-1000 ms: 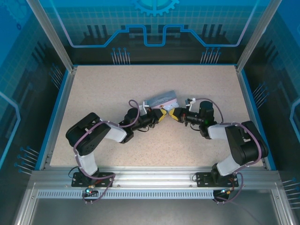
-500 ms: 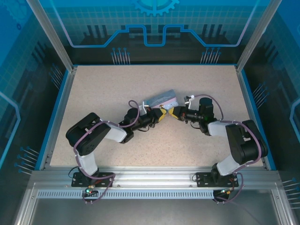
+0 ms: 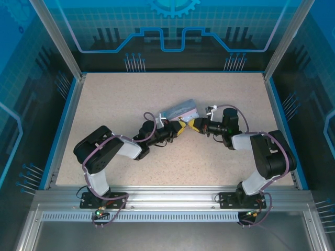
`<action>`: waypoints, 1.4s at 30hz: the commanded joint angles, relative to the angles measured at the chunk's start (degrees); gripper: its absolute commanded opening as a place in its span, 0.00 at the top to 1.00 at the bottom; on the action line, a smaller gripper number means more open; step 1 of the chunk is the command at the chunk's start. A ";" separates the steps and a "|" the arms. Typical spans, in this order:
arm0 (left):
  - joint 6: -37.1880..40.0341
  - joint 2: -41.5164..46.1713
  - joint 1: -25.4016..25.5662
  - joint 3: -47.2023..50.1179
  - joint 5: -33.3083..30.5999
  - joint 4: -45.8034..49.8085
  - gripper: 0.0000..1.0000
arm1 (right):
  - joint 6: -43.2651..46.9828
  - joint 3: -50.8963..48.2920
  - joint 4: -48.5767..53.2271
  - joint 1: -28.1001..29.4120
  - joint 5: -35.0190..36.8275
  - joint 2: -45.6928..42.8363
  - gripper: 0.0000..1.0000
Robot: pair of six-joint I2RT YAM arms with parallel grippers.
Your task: Unlock the padlock with the key
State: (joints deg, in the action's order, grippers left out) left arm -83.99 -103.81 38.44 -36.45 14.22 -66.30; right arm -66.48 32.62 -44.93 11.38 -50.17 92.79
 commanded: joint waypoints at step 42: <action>3.13 5.21 2.80 -0.68 6.45 -2.59 0.72 | -3.68 -1.86 1.19 4.83 11.00 1.25 1.00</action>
State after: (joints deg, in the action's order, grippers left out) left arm -83.07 -101.86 41.56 -37.54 20.27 -69.21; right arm -71.09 31.11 -44.05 15.99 -39.55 94.52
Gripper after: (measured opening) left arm 0.206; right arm 0.062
